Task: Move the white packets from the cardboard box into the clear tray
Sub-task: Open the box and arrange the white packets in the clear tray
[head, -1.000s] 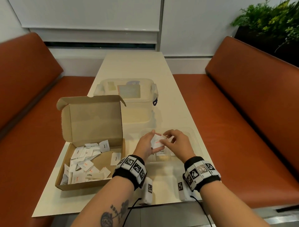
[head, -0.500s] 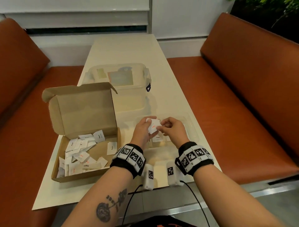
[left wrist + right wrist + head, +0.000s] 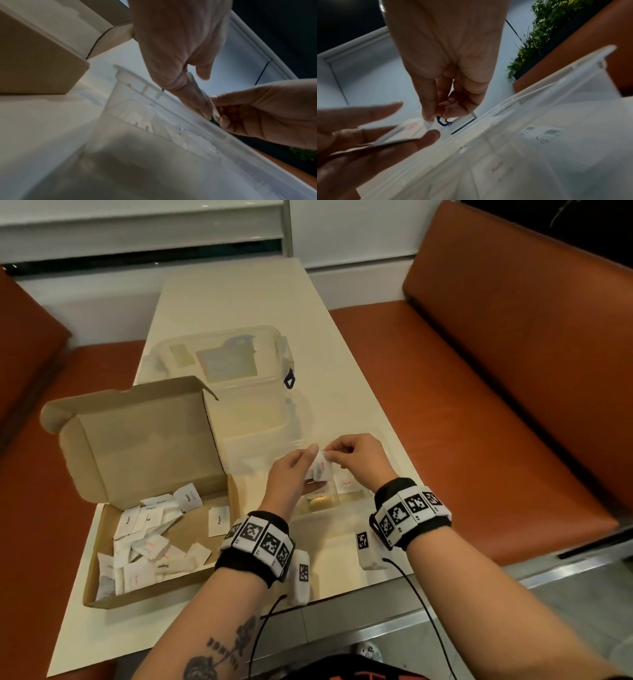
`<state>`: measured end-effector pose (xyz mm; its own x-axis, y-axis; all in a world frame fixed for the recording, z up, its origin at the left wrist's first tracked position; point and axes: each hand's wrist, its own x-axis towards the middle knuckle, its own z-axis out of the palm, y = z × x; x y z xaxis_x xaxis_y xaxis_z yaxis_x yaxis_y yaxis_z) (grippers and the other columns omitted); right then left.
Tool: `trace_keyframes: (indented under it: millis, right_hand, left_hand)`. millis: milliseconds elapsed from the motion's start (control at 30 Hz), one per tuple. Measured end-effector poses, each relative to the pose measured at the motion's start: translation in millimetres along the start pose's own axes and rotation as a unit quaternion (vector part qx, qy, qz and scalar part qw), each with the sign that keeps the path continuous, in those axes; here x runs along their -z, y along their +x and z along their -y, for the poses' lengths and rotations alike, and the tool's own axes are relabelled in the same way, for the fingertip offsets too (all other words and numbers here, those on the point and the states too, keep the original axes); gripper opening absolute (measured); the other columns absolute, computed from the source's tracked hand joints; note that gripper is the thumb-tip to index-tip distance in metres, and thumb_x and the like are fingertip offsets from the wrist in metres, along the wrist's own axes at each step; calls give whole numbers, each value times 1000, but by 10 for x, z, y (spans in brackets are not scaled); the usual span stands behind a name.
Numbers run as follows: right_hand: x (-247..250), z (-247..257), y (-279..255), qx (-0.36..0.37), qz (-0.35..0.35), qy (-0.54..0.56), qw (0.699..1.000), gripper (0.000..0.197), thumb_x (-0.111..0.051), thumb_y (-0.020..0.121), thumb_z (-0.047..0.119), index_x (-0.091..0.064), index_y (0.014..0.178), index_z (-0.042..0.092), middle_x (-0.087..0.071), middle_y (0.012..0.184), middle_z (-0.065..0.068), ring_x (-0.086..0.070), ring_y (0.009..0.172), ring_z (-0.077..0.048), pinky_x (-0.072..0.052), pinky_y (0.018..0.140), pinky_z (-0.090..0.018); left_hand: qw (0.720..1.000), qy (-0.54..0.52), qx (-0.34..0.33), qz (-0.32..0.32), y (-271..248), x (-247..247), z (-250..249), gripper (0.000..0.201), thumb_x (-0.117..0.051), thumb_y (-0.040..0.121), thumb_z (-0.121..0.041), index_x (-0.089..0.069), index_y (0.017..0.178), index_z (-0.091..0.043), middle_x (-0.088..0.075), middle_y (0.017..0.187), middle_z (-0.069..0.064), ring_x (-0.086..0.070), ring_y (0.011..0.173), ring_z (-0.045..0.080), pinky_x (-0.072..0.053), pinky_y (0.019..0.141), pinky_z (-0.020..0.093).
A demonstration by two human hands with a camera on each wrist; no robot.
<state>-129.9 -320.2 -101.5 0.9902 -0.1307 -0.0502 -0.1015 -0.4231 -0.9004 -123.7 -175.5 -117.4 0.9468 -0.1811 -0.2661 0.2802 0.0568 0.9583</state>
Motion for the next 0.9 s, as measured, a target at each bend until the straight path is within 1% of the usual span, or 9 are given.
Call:
trace_keyframes:
  millis: [100,200,333,467,533,600,667,767,900]
  right_hand:
    - [-18,17,10,2,-11,7,1000,7,-71,81,15,-70,85,9,-60,68,6,-52,62,-3,-43,61,-15]
    - [-54,9,-9,-30,-17,59,998,24,-75,78,26,-61,87,10,-59,71,-1,-56,64,-11,-50,60,-24]
    - [-89,-31,-36,-41,38,70,996,18,-75,79,17,-57,78,13,-63,74,-8,-60,68,-15,-47,55,-17]
    - [13,-46,-15,-49,2,80,996,19,-75,79,13,-58,72,17,-63,70,-3,-59,62,-12,-46,53,-14]
    - [106,-58,-3,-49,-18,67,996,17,-75,78,15,-60,72,18,-64,68,1,-58,59,-8,-46,52,-11]
    - [192,-70,13,-42,-26,12,999,11,-75,78,16,-65,76,16,-63,68,3,-56,60,-5,-43,54,-11]
    - [246,-76,30,-35,-1,-96,995,6,-74,80,17,-71,82,12,-67,75,0,-57,67,-7,-44,64,-14]
    - [226,-103,41,-40,65,-247,966,9,-71,82,16,-75,88,11,-72,90,-3,-62,81,-13,-48,77,-24]
    - [139,-167,44,-34,108,-338,934,11,-68,85,16,-75,93,13,-72,97,-4,-66,90,-19,-52,83,-29]
  left_hand:
    - [999,29,-33,-22,37,2,28,12,-58,93,-14,-68,85,-14,-63,93,5,-64,90,23,-58,67,28]
    - [998,17,-49,-48,74,7,60,11,-58,94,-14,-65,86,-16,-63,99,3,-63,93,19,-57,66,24]
    - [998,-12,-44,-51,81,9,98,6,-58,94,-15,-62,91,-16,-63,101,6,-66,91,21,-56,64,22]
    - [997,-37,-40,-48,101,45,118,12,-56,94,-10,-66,92,-16,-63,102,1,-62,94,11,-56,67,20]
    - [997,-48,-41,-45,114,67,120,16,-55,94,-7,-68,90,-15,-65,106,3,-63,94,13,-56,66,19]
    - [997,-56,-41,-46,113,81,123,17,-55,94,-6,-68,89,-14,-65,109,7,-63,98,17,-56,67,20]
    - [996,-59,-43,-52,113,89,129,18,-54,94,-5,-68,89,-15,-63,111,8,-62,101,20,-57,67,20]
    - [995,-73,-42,-56,112,108,132,19,-54,93,-4,-68,89,-16,-62,111,9,-62,98,18,-56,67,19]
    - [995,-70,-46,-54,109,141,134,19,-54,94,-5,-68,90,-16,-62,109,8,-63,94,14,-56,67,19]
